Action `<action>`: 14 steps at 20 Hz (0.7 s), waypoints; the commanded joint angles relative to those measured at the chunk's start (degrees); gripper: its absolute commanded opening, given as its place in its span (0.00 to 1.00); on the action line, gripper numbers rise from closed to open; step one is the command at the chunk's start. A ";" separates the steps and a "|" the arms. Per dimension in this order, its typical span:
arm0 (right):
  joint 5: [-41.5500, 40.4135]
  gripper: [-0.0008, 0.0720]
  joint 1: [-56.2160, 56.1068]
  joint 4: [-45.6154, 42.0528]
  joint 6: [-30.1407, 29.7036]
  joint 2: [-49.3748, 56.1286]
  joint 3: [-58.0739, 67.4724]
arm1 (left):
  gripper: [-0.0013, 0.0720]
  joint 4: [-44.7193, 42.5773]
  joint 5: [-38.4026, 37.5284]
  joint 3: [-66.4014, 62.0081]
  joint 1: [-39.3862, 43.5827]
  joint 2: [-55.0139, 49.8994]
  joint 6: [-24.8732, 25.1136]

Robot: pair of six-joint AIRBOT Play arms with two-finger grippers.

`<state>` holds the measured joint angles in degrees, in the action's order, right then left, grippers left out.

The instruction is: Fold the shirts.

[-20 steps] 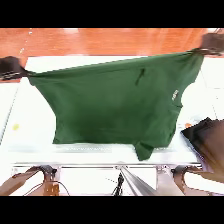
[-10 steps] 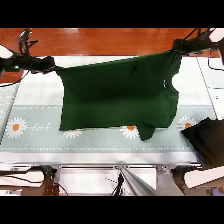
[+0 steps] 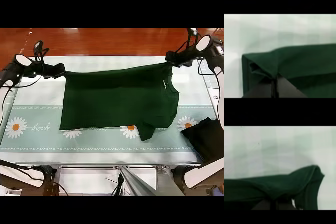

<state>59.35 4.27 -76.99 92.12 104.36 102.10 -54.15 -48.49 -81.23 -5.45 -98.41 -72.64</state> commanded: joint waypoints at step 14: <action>33.31 0.68 15.58 -9.60 -9.79 -11.50 -8.28 | 0.87 -4.59 -37.24 8.52 -12.83 8.33 -1.68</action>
<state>90.24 13.37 -87.68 85.01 97.69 98.89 -57.78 -79.22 -79.48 -14.70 -94.65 -76.14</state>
